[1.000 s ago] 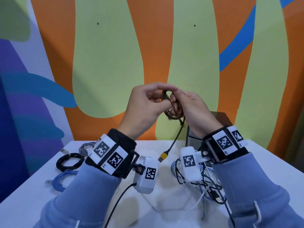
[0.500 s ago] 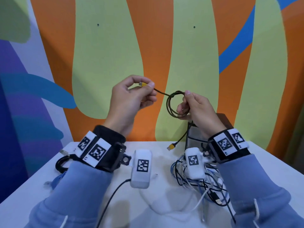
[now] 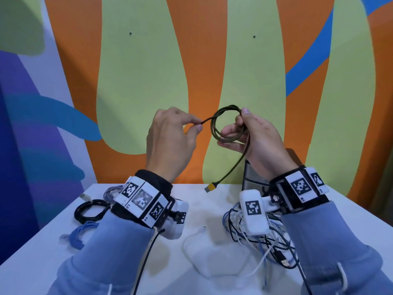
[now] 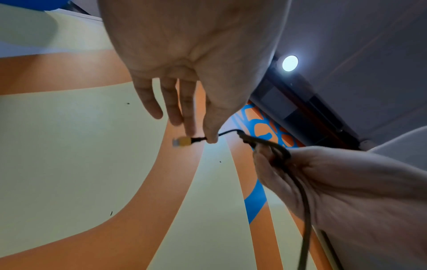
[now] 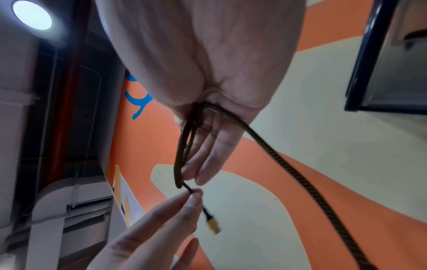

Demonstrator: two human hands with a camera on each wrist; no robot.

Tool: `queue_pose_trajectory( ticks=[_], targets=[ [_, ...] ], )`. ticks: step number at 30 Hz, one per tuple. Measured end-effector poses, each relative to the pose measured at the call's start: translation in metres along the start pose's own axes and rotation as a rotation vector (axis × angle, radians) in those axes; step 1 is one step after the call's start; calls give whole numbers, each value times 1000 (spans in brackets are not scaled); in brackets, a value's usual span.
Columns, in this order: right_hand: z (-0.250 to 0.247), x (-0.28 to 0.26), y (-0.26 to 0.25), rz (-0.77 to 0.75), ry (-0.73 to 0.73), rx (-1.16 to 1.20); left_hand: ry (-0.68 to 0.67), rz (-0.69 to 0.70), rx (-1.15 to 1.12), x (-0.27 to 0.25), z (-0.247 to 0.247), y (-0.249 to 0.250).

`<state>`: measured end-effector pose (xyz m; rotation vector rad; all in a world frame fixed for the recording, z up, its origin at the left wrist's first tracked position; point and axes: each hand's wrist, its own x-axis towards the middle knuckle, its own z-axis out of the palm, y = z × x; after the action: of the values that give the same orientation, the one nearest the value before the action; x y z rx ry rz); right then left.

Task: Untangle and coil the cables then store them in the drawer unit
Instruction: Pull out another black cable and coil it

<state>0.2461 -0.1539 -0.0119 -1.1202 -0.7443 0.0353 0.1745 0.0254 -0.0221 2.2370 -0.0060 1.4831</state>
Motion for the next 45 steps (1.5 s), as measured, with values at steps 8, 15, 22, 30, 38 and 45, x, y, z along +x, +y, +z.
queue_pose_trajectory(
  ticks=[8,15,22,30,38,45],
  targets=[
    [12,1,14,-117,79,-270,-241,-608,-944,-1,4,29],
    [12,-1,18,-219,160,-563,-85,-639,-1090,-12,13,39],
    [4,0,11,17,131,-281,-237,-689,-1183,-8,13,34],
    [1,6,6,108,53,367,-323,-394,-860,-18,22,41],
    [-15,12,8,110,159,535,-765,-425,-584,-20,16,25],
    [-21,12,8,126,154,504,-640,-375,-457,-7,0,4]
  ],
)
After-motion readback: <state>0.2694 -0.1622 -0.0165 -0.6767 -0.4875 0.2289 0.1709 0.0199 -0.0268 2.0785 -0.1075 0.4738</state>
